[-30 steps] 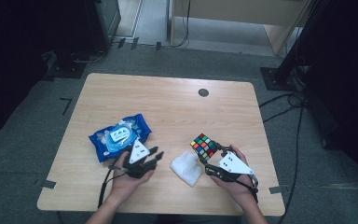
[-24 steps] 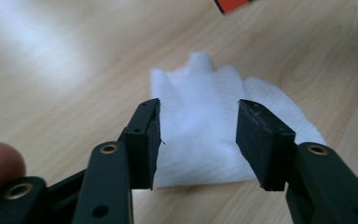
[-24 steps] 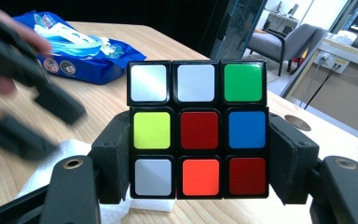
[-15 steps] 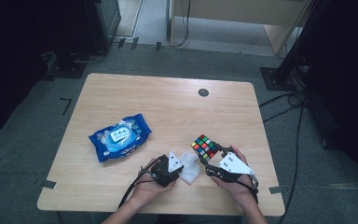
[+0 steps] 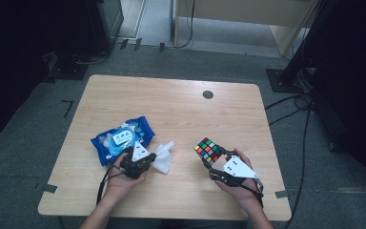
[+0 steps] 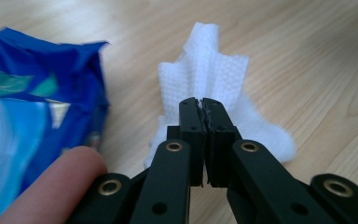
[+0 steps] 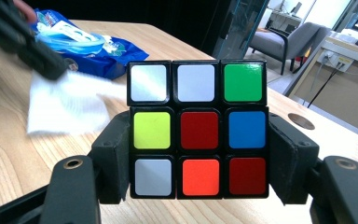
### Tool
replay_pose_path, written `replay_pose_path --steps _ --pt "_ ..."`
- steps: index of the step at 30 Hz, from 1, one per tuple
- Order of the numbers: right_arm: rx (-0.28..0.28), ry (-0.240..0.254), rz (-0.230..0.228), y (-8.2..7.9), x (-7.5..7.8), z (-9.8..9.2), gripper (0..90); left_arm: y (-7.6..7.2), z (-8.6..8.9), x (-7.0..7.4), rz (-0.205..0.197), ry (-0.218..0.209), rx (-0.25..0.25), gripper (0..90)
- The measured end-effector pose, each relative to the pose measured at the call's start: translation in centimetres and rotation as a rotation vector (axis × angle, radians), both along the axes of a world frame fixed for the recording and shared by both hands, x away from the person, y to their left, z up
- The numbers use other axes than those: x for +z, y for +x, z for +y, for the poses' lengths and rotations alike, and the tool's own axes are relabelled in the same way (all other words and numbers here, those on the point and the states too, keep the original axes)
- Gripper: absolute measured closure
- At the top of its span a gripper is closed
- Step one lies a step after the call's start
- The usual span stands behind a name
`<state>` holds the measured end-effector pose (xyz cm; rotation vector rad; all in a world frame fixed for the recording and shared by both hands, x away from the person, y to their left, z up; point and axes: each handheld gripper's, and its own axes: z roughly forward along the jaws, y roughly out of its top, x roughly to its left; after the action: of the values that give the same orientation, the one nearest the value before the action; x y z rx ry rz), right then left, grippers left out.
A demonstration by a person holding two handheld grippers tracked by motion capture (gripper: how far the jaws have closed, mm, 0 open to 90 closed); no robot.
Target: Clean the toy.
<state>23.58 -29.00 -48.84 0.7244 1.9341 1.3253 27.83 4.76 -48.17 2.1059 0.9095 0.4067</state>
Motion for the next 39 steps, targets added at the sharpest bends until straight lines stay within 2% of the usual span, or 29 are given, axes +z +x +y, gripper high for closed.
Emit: replay_pose_path --steps 2,5,6,8,11,12,13,14,15,17,19,22,24,26,29,33,35,37,39 --pt "0.002 0.0 0.001 0.0 0.0 0.0 34.6 -0.1 0.3 0.4 -0.007 -0.025 -0.011 84.0" --pt "0.004 -0.002 0.003 0.1 -0.1 0.2 34.6 -0.2 -0.2 0.4 -0.013 -0.052 -0.024 62.2" --pt "0.006 -0.002 0.004 0.1 -0.1 0.2 34.6 -0.2 -0.5 0.3 -0.013 -0.049 -0.032 58.0" --pt "0.008 -0.002 0.005 0.0 -0.1 0.3 34.6 -0.1 -1.4 -0.2 -0.013 -0.004 -0.024 53.0" --pt "0.012 -0.004 0.006 0.0 -0.2 0.4 34.6 0.3 -2.4 -1.4 -0.017 0.107 0.044 50.3" --pt "0.013 -0.004 0.008 0.0 -0.2 0.4 34.6 0.5 -2.5 -1.7 -0.005 0.126 0.068 49.8" --pt "0.014 -0.004 0.008 0.0 -0.2 0.4 34.6 0.7 -2.5 -1.9 0.01 0.117 0.069 48.8" --pt "0.017 -0.005 0.01 0.0 -0.3 0.5 34.6 0.7 -2.6 -2.2 0.031 0.109 0.062 48.9" --pt "0.017 -0.004 0.012 0.0 -0.3 0.5 34.6 0.8 -2.8 -2.6 0.039 0.131 0.061 48.9" --pt "0.021 -0.003 0.014 0.0 -0.3 0.6 34.6 0.7 -3.0 -2.9 0.032 0.131 0.054 51.6" --pt "0.023 -0.002 0.018 0.0 -0.4 0.6 34.6 0.7 -3.0 -2.9 0.024 0.137 0.056 60.4" --pt "0.026 -0.004 0.021 0.0 -0.3 0.8 34.6 0.5 -3.0 -2.9 0.013 0.131 0.062 79.3" --pt "0.032 -0.003 0.017 -0.1 -0.3 0.9 34.6 0.5 -2.7 -2.6 0.02 0.095 0.042 85.0" --pt "0.036 -0.004 0.02 -0.3 -0.2 1.1 34.6 0.2 -2.6 -1.8 0.005 0.037 0.02 86.0" --pt "0.056 -0.009 0.02 -0.4 -0.2 1.6 34.6 -0.7 -2.7 0.2 -0.055 -0.064 -0.023 86.2" --pt "0.084 -0.012 0.025 -0.7 -0.2 2.6 34.6 -2.3 -3.0 3.0 -0.131 -0.214 -0.11 86.4" --pt "0.103 -0.012 0.031 -0.9 -0.3 3.2 34.6 -3.1 -3.3 4.2 -0.16 -0.275 -0.157 86.4" --pt "0.121 -0.011 0.035 -1.2 -0.3 3.9 34.6 -3.6 -3.7 4.7 -0.158 -0.313 -0.192 86.3" --pt "0.141 -0.016 0.034 -1.4 -0.3 4.6 34.6 -4.0 -4.2 4.9 -0.162 -0.331 -0.221 86.3"
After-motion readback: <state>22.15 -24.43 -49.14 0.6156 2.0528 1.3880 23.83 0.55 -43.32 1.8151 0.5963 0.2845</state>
